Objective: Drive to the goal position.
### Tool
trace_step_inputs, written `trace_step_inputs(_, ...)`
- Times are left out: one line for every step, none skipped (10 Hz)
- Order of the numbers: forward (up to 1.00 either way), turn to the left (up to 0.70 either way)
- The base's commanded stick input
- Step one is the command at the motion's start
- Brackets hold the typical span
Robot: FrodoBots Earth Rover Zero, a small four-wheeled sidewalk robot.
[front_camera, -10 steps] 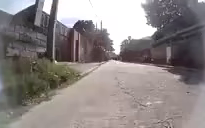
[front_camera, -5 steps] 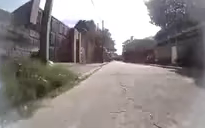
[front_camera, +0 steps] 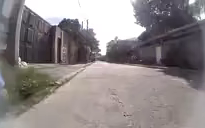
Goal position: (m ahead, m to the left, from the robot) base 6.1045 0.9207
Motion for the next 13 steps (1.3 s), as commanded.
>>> trace_step_inputs(1.0,0.0)
trace_step_inputs(1.0,0.0)
trace_step_inputs(1.0,0.0)
trace_step_inputs(1.0,-0.35)
trace_step_inputs(1.0,-0.39)
trace_step_inputs(1.0,-0.27)
trace_step_inputs(1.0,-0.09)
trace_step_inputs(1.0,0.0)
trace_step_inputs(1.0,0.0)
trace_step_inputs(1.0,0.0)
trace_step_inputs(1.0,0.0)
trace_step_inputs(1.0,0.0)
trace_step_inputs(1.0,0.0)
